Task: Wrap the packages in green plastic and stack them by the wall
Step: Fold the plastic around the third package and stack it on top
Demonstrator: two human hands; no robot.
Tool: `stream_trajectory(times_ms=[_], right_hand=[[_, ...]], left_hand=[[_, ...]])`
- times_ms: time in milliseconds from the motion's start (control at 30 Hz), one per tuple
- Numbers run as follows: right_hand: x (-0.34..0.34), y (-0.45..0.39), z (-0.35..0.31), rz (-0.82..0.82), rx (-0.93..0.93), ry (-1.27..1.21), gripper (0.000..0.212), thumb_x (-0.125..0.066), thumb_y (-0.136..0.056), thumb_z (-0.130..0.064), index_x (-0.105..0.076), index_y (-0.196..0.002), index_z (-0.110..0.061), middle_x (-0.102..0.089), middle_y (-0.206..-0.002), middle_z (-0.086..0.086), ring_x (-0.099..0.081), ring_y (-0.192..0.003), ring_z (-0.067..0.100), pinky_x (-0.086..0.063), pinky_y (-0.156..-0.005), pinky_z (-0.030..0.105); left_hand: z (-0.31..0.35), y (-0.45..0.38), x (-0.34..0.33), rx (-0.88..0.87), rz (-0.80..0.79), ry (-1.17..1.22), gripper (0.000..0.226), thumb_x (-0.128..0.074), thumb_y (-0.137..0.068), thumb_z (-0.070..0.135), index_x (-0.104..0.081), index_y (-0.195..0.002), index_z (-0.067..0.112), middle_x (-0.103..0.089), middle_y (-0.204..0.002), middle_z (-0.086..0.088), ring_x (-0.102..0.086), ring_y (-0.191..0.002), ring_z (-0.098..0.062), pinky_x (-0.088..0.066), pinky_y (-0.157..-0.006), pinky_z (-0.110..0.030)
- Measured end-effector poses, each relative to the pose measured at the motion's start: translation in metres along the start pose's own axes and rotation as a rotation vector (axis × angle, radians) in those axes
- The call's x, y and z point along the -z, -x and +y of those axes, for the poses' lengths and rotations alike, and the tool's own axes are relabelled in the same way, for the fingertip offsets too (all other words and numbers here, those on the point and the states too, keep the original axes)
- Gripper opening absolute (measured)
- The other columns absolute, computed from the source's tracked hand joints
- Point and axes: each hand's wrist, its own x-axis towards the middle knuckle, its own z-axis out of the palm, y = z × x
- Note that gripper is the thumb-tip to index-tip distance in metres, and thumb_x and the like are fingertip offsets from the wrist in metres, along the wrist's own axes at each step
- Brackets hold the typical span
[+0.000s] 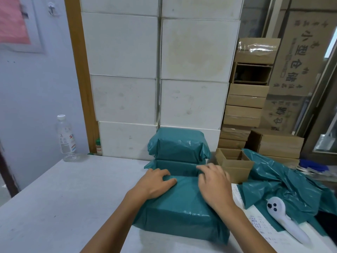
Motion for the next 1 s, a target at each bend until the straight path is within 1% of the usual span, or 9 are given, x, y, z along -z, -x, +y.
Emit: stream_trajectory(times_ms=[67, 133, 200, 300, 433, 533, 667, 833, 1000], right_hand=[[0.000, 0.002, -0.013, -0.003, 0.156, -0.124, 0.037, -0.053, -0.098, -0.024, -0.073, -0.129, -0.026, -0.071, -0.127, -0.009, -0.058, -0.123, 0.014, -0.042, -0.108, 0.036], [-0.006, 0.004, -0.013, -0.147, 0.196, -0.127, 0.034, -0.054, -0.099, -0.034, -0.073, -0.127, -0.031, -0.071, -0.126, -0.014, -0.060, -0.122, 0.011, -0.043, -0.106, 0.033], [-0.012, 0.004, 0.002, -0.286, 0.056, -0.165, 0.031, -0.058, -0.098, -0.045, -0.072, -0.124, -0.035, -0.072, -0.127, -0.015, -0.062, -0.121, 0.012, -0.046, -0.104, 0.034], [-0.014, 0.009, 0.028, -0.358, -0.289, -0.660, 0.014, -0.071, -0.096, -0.039, -0.079, -0.106, -0.034, -0.075, -0.120, -0.011, -0.067, -0.114, 0.012, -0.051, -0.097, 0.032], [-0.023, 0.018, 0.030, -0.286, -0.477, -0.994, 0.009, -0.072, -0.097, -0.019, -0.081, -0.099, -0.021, -0.079, -0.108, 0.003, -0.074, -0.095, 0.013, -0.054, -0.074, 0.023], [-0.030, 0.020, 0.028, -0.239, -0.570, -1.135, 0.010, -0.068, -0.097, -0.009, -0.077, -0.101, -0.009, -0.079, -0.100, 0.008, -0.074, -0.079, 0.011, -0.054, -0.064, 0.018], [-0.040, 0.027, 0.031, -0.215, -0.654, -1.315, 0.018, -0.067, -0.095, -0.015, -0.075, -0.105, -0.002, -0.077, -0.099, 0.012, -0.073, -0.088, 0.019, -0.053, -0.075, 0.029], [-0.046, 0.034, 0.031, -0.194, -0.663, -1.395, 0.023, -0.056, -0.102, -0.011, -0.074, -0.109, 0.003, -0.075, -0.098, 0.010, -0.071, -0.091, 0.019, -0.052, -0.081, 0.033], [-0.043, 0.041, 0.025, -0.193, -0.646, -1.439, 0.021, -0.050, -0.105, -0.008, -0.068, -0.095, -0.002, -0.070, -0.083, 0.006, -0.068, -0.079, 0.013, -0.054, -0.067, 0.022]], left_hand=[[0.002, 0.000, -0.003, 0.010, 0.034, 0.005, 0.050, -0.046, -0.084, 0.071, -0.069, -0.107, 0.032, -0.068, -0.114, 0.000, -0.051, -0.114, -0.024, -0.047, -0.100, -0.044], [0.003, 0.002, -0.004, 0.012, 0.067, 0.015, 0.050, -0.047, -0.082, 0.071, -0.070, -0.103, 0.033, -0.068, -0.109, 0.001, -0.053, -0.110, -0.023, -0.048, -0.098, -0.045], [0.001, 0.003, -0.004, 0.016, 0.086, 0.066, 0.049, -0.051, -0.081, 0.071, -0.073, -0.102, 0.033, -0.068, -0.106, 0.003, -0.057, -0.108, -0.021, -0.050, -0.097, -0.043], [-0.002, 0.006, -0.005, 0.042, 0.083, 0.242, 0.040, -0.061, -0.084, 0.065, -0.074, -0.103, 0.033, -0.066, -0.111, 0.007, -0.061, -0.106, -0.014, -0.049, -0.091, -0.032], [-0.008, 0.010, -0.007, 0.113, 0.038, 0.607, 0.019, -0.065, -0.092, 0.043, -0.076, -0.096, 0.027, -0.077, -0.103, 0.007, -0.073, -0.095, -0.011, -0.057, -0.089, -0.035], [-0.014, 0.012, -0.009, 0.154, 0.036, 0.823, 0.021, -0.056, -0.100, 0.022, -0.076, -0.100, 0.017, -0.079, -0.099, 0.002, -0.074, -0.088, -0.011, -0.057, -0.084, -0.031], [-0.025, 0.015, -0.020, 0.139, 0.082, 1.018, 0.024, -0.048, -0.105, 0.014, -0.071, -0.101, 0.012, -0.075, -0.096, 0.002, -0.069, -0.086, -0.009, -0.050, -0.080, -0.027], [-0.029, 0.023, -0.039, 0.108, 0.165, 1.229, 0.028, -0.051, -0.100, 0.027, -0.069, -0.101, 0.006, -0.073, -0.097, -0.001, -0.065, -0.093, -0.014, -0.051, -0.085, -0.028], [-0.023, 0.031, -0.040, 0.133, 0.182, 1.349, 0.029, -0.040, -0.108, 0.012, -0.064, -0.100, -0.003, -0.071, -0.089, -0.008, -0.066, -0.081, -0.013, -0.056, -0.070, -0.021]])
